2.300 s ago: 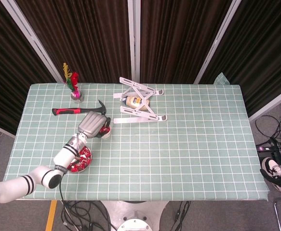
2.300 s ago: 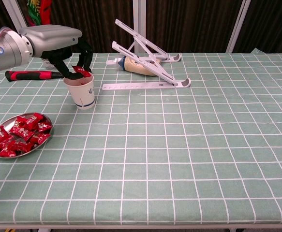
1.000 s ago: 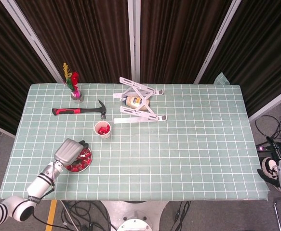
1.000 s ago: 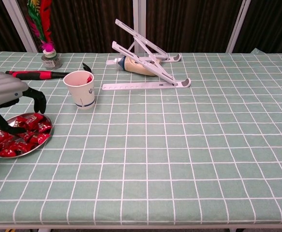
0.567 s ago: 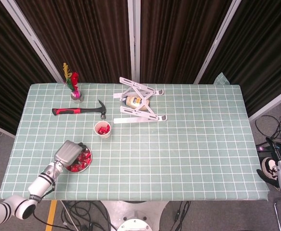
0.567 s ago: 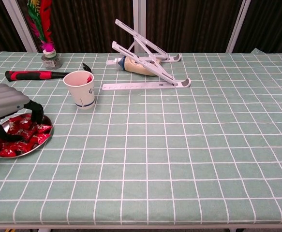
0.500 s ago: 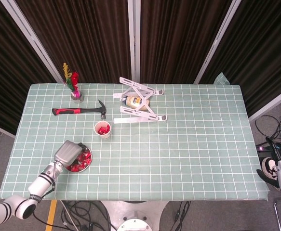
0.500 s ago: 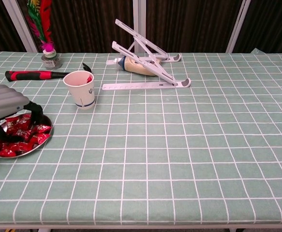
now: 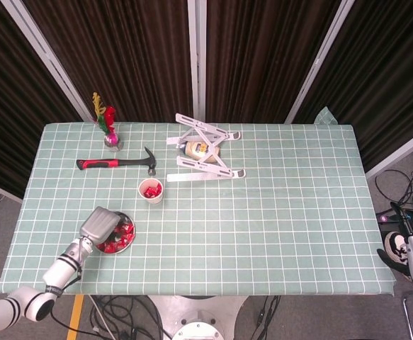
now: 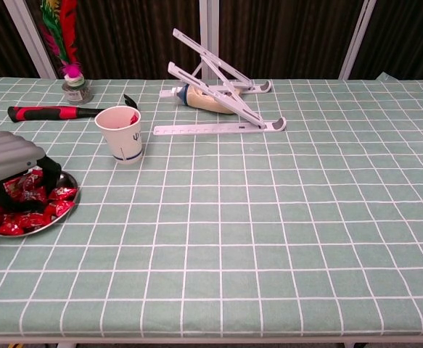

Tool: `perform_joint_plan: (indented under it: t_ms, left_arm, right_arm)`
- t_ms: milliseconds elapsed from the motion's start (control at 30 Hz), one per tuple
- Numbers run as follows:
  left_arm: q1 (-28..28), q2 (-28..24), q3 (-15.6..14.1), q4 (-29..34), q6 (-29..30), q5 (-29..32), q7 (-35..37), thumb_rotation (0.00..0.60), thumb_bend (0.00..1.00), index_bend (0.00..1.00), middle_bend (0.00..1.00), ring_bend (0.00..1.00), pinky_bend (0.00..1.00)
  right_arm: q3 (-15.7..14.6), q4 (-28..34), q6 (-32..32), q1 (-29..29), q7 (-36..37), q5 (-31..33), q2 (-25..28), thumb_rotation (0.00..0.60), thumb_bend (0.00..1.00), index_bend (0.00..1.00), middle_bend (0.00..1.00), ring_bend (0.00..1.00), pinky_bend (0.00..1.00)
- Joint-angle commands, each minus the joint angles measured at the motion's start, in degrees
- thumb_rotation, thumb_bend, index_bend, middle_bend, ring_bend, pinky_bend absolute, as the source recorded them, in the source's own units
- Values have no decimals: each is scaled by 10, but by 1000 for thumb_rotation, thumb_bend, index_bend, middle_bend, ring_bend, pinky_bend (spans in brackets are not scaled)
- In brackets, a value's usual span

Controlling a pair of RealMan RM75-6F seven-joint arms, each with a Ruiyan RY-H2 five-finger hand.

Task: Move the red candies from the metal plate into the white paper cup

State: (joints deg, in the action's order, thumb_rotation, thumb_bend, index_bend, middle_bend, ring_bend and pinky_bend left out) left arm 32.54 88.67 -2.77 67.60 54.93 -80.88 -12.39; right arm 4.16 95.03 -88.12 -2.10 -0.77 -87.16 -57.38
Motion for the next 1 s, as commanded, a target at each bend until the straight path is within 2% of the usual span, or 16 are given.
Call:
perform_joint_plan:
  t_ms: [33,300,533,667,800,1000]
  left_arm:
    - [-2,2,0,-4,3,-4,6,600,350,615,639,957,1000]
    - [-7,-8,8,5,20,-12,30,600,397,656,705,965,1000]
    - [-4,-58,27,79,30,-11,54,600,407,659,723,965,1000]
    - [11,-85,51,123,39,-17,52,600,407,659,723,965,1000]
    - [42,-95,83,149,23,-10,41,600,408,658,722,964,1000]
    - [101,-71,129,133,-30,27,28,600,408,657,714,964,1000]
  right_arm:
    - [0,0,0,-1,0,0,0,600,101,84,306,173,452]
    - [0,-2,-1,-1,3,-2,0,600,101,84,306,172,452]
    - [0,-4,0,-1,6,-3,0,600,101,84,306,173,452]
    - [-1,-8,-1,-1,11,-3,-2,600,101,84,306,173,452]
    - [0,-10,0,-1,14,-3,-2,600,101,84,308,173,452]
    - [0,-16,-1,1,22,1,-3,600,101,84,309,173,452]
